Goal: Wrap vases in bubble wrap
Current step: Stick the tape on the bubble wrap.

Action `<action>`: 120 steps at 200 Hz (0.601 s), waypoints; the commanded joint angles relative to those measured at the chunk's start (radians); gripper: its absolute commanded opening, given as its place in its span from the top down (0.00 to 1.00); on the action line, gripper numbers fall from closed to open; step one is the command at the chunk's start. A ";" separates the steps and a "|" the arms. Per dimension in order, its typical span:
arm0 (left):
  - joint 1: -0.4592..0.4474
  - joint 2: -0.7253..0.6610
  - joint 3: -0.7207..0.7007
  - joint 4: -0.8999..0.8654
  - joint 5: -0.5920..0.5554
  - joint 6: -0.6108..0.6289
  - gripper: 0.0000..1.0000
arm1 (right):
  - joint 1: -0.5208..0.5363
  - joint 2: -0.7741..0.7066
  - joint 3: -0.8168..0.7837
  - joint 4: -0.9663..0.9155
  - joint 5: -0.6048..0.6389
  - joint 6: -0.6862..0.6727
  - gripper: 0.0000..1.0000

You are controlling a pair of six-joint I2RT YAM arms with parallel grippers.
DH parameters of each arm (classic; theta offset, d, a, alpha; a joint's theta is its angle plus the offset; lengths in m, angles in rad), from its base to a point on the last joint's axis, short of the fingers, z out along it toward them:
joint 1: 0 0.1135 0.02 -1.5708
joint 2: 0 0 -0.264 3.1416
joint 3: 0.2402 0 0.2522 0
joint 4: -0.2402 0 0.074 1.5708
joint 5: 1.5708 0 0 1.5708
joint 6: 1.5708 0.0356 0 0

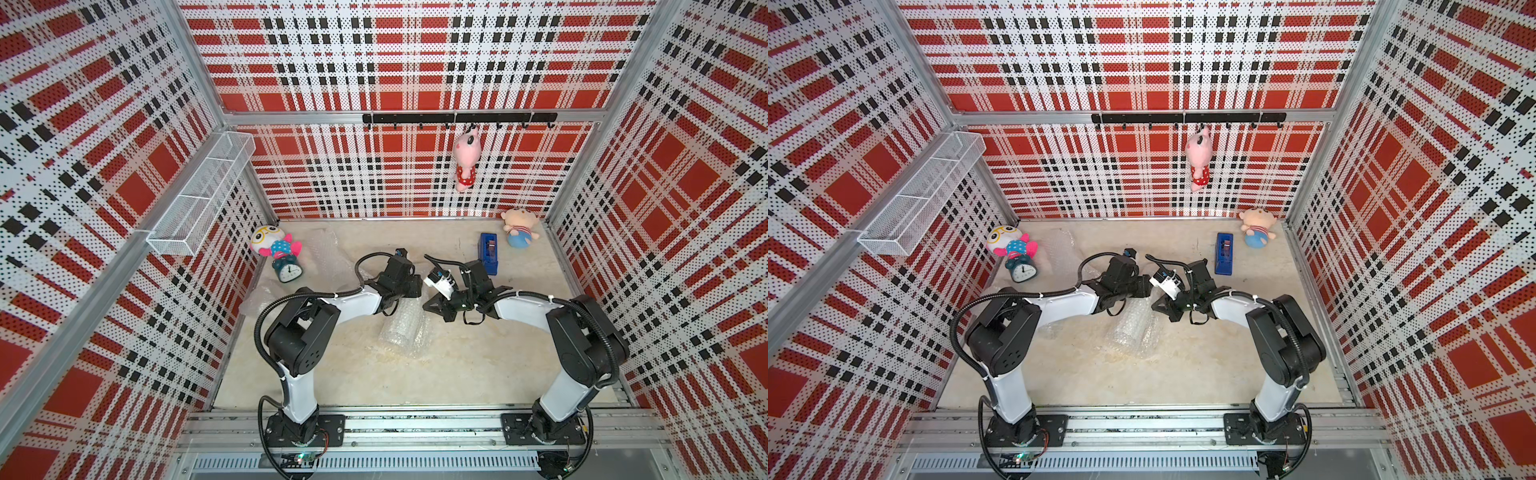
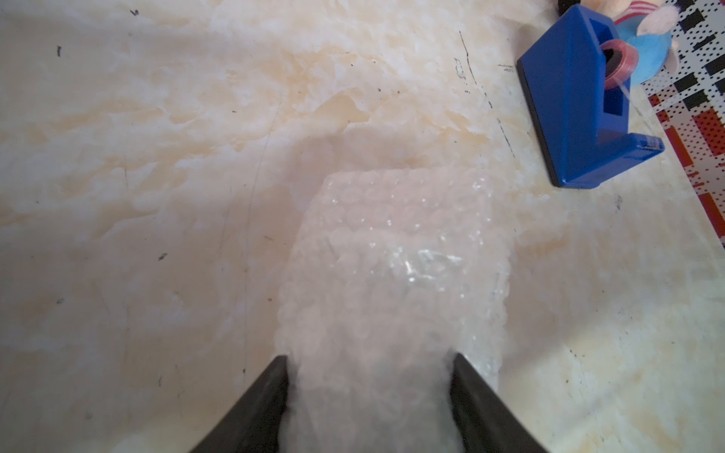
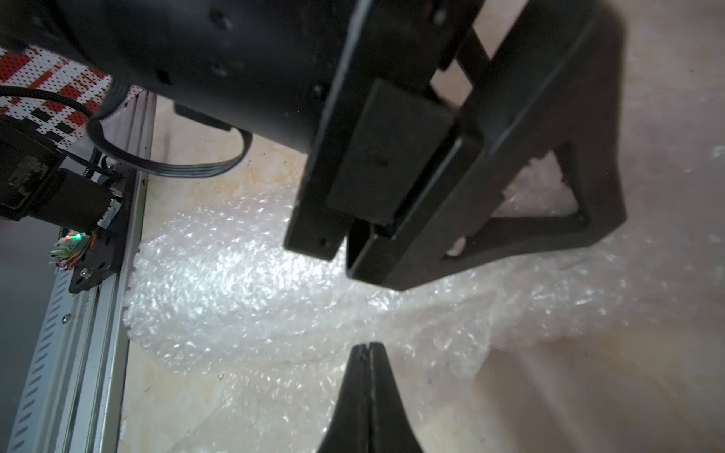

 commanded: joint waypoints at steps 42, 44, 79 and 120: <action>-0.011 0.032 -0.005 -0.058 0.010 0.027 0.36 | 0.050 0.038 0.039 -0.032 0.141 0.017 1.00; -0.010 0.033 -0.005 -0.057 0.010 0.027 0.36 | 0.051 0.038 0.038 -0.027 0.142 0.021 1.00; -0.012 0.030 -0.007 -0.057 0.006 0.024 0.37 | 0.060 0.021 0.012 0.059 0.203 0.113 0.99; -0.010 0.024 -0.016 -0.057 -0.005 0.024 0.37 | 0.060 -0.036 -0.021 0.086 0.237 0.176 0.89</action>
